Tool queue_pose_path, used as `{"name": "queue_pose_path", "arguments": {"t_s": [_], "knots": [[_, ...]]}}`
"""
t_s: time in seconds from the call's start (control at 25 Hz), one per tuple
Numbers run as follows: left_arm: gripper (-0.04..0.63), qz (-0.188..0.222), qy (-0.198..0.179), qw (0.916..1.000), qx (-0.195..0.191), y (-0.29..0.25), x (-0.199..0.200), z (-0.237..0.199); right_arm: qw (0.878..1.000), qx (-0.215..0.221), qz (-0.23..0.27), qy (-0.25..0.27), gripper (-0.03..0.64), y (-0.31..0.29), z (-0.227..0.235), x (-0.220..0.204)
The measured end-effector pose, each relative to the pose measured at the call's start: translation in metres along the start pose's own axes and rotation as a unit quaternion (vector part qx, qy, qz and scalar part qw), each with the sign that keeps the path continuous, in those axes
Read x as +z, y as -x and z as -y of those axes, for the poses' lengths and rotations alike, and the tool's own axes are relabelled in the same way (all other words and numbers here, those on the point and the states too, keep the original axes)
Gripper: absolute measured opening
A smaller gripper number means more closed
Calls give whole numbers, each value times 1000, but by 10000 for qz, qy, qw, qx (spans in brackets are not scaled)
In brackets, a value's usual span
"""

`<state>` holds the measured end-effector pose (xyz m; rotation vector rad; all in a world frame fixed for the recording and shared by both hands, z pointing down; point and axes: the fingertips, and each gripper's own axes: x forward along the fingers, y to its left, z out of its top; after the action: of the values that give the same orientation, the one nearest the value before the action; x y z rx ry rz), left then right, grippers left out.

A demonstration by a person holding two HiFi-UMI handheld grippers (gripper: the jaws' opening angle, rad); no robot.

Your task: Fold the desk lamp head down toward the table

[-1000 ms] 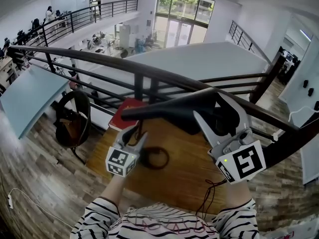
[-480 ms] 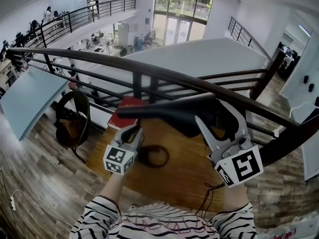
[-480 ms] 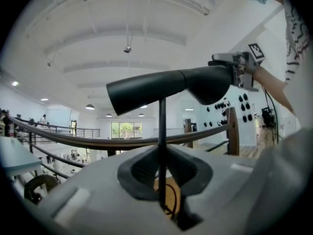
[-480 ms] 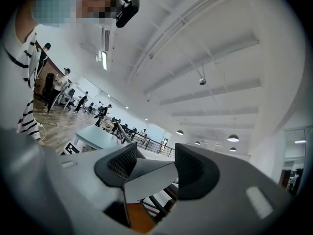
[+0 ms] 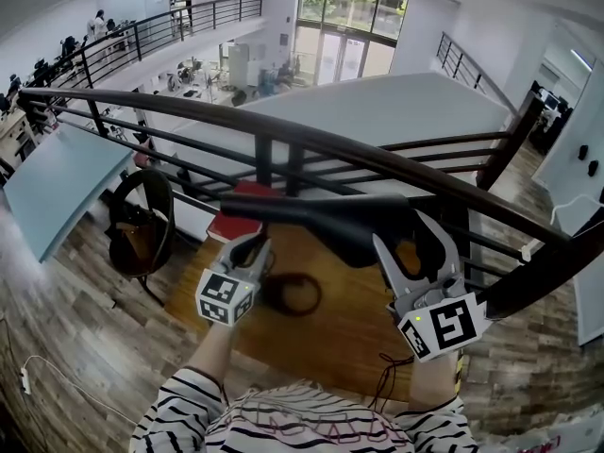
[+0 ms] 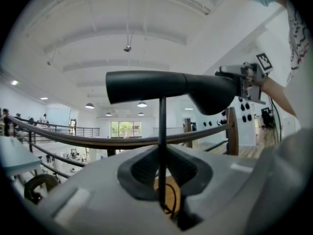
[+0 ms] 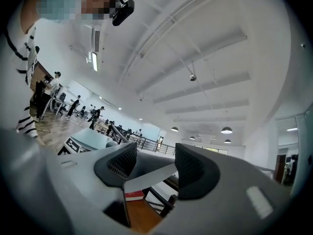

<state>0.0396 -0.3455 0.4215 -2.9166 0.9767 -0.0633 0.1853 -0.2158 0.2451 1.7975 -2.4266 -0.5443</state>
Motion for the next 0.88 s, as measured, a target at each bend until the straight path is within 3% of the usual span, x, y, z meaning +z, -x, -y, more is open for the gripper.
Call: {"name": "queue_pose_path", "arguments": {"t_s": [0.36, 0.68, 0.88], "knots": [[40, -19, -3, 10000, 33, -1, 0, -1, 9970, -114, -520, -561, 235, 12, -6, -62], [40, -21, 24, 9999, 110, -1, -2, -5, 9862, 51, -1286, -1041, 241, 11, -28, -125], [40, -14, 41, 9999, 155, -1, -4, -6, 9814, 137, -1389, -1316, 237, 10, -40, -147]]}}
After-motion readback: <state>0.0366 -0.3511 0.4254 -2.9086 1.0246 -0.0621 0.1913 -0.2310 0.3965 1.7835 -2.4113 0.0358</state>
